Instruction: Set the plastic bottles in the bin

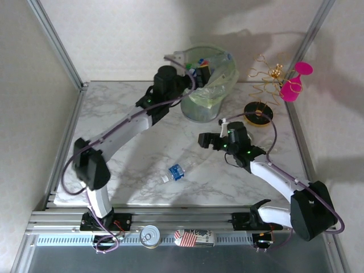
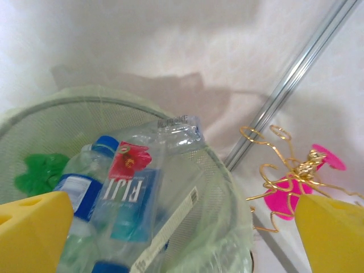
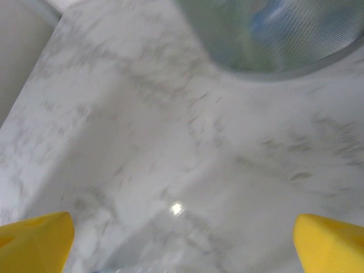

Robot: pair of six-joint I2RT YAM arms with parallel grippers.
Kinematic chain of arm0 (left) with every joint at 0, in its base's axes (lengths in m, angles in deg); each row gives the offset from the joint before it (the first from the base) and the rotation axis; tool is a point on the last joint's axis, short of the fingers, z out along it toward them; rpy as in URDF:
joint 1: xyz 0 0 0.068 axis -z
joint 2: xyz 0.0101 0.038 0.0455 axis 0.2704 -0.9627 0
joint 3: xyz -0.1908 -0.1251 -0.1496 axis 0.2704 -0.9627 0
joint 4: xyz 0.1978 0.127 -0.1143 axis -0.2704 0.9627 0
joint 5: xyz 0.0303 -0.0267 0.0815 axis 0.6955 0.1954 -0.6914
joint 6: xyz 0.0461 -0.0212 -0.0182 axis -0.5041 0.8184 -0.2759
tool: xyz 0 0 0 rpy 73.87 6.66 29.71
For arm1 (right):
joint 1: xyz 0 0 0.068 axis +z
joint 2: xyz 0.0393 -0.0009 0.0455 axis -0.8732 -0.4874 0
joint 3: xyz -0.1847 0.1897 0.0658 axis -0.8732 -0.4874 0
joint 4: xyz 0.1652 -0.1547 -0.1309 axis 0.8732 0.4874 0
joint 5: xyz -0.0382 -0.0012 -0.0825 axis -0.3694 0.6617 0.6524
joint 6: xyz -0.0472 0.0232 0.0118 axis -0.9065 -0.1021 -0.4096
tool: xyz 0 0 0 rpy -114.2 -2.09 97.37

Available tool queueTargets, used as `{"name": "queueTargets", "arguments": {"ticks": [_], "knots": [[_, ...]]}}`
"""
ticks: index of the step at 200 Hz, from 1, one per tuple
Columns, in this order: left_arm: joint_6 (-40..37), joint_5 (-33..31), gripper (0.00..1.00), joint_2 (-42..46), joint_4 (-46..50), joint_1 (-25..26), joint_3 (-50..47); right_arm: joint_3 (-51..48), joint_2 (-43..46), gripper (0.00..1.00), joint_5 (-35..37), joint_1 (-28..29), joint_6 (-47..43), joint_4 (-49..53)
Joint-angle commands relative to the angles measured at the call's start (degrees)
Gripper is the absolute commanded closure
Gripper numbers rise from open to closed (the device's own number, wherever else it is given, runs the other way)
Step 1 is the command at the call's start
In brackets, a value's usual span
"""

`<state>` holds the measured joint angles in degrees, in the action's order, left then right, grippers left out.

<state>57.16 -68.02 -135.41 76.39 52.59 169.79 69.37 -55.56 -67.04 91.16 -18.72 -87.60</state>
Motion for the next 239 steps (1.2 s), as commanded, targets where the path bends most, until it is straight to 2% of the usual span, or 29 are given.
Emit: {"name": "queueTargets", "arguments": {"ticks": [1, 28, 44, 54, 95, 164, 239], "knots": [[1.47, -5.64, 0.0, 8.17, -14.02, -0.25, -12.19, 2.96, -2.64, 0.01, -0.52, 4.64, -2.4, 5.03], [1.4, -14.77, 0.0, 16.73, -17.32, -0.6, -25.76, 3.52, -5.07, 0.01, 0.9, 8.61, 3.76, 10.41], [2.2, -18.82, 0.01, 21.41, -18.33, -0.78, -33.08, 1.92, -4.9, 0.01, -3.31, 9.2, 9.4, 11.6], [3.34, -21.36, 0.01, 24.08, -19.18, -0.87, -37.9, 1.15, -4.58, 0.01, -5.37, 12.04, 11.97, 12.01], [8.62, -29.72, 0.01, 31.57, -20.3, -1.48, -53.37, 1.77, -7.71, 0.01, -8.0, 18.02, 18.53, 13.18], [12.11, -32.91, 0.01, 40.41, -14.72, -2.27, -62.12, 5.98, -18.34, 0.01, -8.84, 19.81, 20.1, 8.95], [13.49, -34.6, 0.0, 46.04, -13.15, -3.04, -65.91, 15.47, -29.11, 0.01, 2.25, 19.8, 18.89, 7.87]]}}
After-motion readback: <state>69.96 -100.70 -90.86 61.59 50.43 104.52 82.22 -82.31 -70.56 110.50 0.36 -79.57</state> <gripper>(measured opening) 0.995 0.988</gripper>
